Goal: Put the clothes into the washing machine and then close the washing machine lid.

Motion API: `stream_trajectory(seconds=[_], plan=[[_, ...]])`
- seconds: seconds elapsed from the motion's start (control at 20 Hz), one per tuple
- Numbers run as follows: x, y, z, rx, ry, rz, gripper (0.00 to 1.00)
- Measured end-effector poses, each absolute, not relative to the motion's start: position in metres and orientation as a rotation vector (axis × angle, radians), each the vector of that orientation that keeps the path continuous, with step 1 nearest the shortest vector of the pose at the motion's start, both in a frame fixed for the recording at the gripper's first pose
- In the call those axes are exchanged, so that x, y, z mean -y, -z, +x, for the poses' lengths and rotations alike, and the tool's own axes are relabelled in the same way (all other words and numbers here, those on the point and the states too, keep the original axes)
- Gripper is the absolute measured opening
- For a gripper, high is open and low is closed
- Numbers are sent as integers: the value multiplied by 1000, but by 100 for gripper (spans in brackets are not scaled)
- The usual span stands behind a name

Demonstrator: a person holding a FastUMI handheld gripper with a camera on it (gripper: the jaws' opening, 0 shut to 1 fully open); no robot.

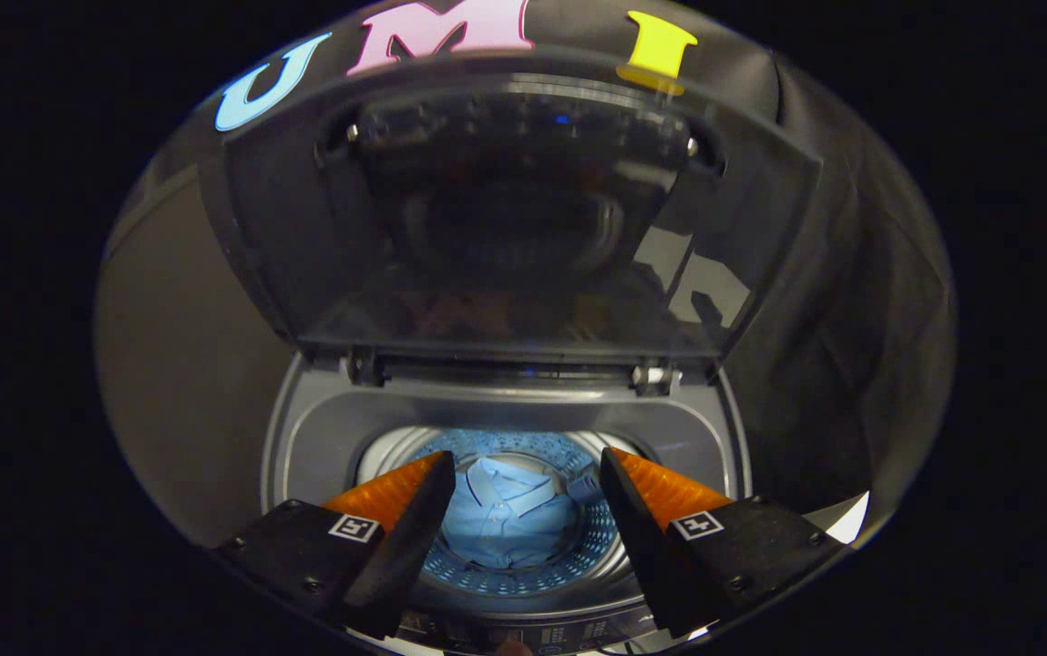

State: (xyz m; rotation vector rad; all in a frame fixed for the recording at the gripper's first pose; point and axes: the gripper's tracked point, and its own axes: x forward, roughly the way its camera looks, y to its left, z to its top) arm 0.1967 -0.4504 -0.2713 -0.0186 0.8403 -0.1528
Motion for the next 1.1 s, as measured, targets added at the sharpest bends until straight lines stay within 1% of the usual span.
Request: stream_trajectory(seconds=[0.3, 0.5, 0.65, 0.8, 0.95, 1.1], plan=[[448, 158, 238, -620, 160, 16, 100], [447, 108, 259, -467, 178, 166, 98], [458, 96, 268, -432, 204, 223, 99], [460, 81, 280, -432, 180, 158, 99], [456, 74, 300, -420, 173, 180, 99], [460, 57, 320, -421, 164, 61, 99]])
